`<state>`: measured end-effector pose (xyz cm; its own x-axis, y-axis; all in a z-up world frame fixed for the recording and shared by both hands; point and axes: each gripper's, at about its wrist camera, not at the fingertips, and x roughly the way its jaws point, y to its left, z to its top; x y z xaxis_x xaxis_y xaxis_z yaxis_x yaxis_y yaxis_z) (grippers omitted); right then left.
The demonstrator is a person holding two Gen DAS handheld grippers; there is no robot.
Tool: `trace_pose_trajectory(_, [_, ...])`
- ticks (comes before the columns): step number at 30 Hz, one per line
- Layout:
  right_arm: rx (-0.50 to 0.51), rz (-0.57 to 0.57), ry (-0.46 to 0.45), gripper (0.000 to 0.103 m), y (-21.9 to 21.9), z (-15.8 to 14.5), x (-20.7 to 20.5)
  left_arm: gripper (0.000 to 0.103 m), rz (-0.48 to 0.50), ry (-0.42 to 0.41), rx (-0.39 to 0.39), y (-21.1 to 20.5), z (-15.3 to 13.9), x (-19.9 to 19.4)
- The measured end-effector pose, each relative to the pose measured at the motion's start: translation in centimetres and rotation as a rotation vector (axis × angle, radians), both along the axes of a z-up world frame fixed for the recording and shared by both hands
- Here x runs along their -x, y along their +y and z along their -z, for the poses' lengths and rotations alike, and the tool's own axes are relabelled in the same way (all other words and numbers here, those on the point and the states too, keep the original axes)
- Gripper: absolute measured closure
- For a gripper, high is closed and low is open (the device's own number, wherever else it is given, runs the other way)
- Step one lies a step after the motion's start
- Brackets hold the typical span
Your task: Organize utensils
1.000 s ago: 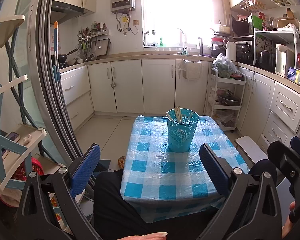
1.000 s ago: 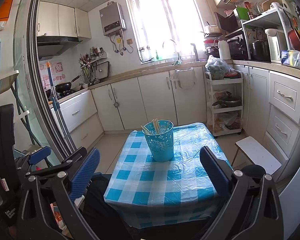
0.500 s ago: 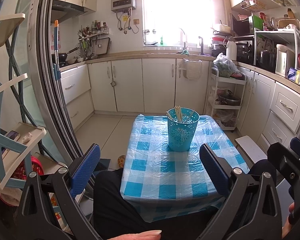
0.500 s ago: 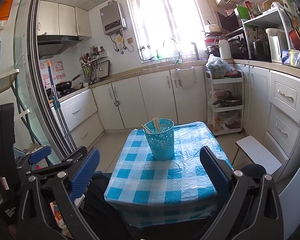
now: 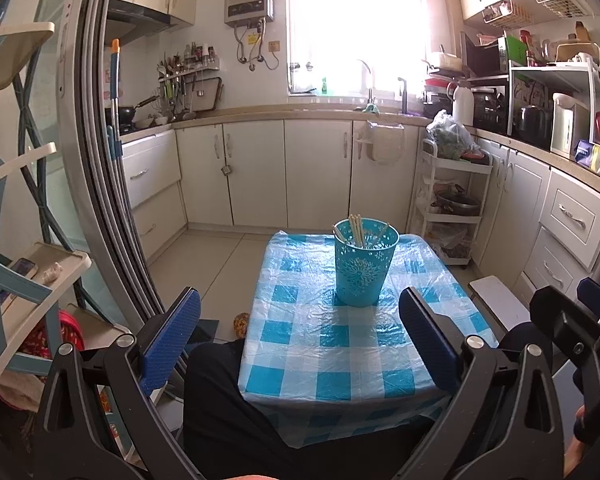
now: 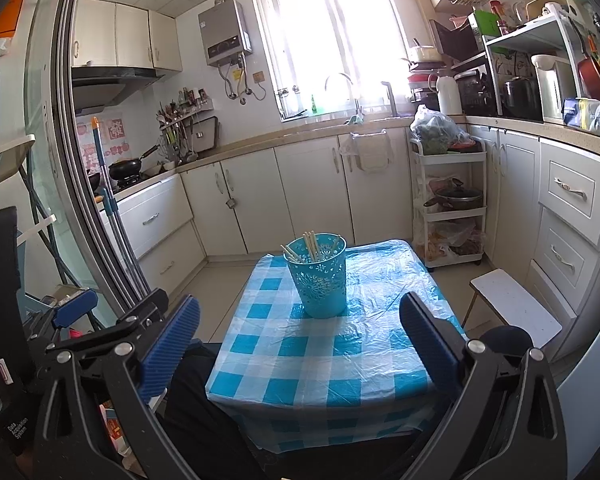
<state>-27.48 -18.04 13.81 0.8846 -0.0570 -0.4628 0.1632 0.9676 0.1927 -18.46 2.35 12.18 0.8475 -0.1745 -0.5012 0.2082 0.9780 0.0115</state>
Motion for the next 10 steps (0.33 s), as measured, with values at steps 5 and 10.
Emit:
trace_pose_trajectory(5, [-0.002,0.0,0.021,0.007,-0.1,0.2,-0.5,0.008,0.006,0.016,-0.008,0.0,0.4,-0.5])
trace_pose_trajectory(10, [-0.009,0.006,0.044,0.007,-0.8,0.8,-1.3,0.008,0.004,0.041,-0.011,0.0,1.1,-1.3])
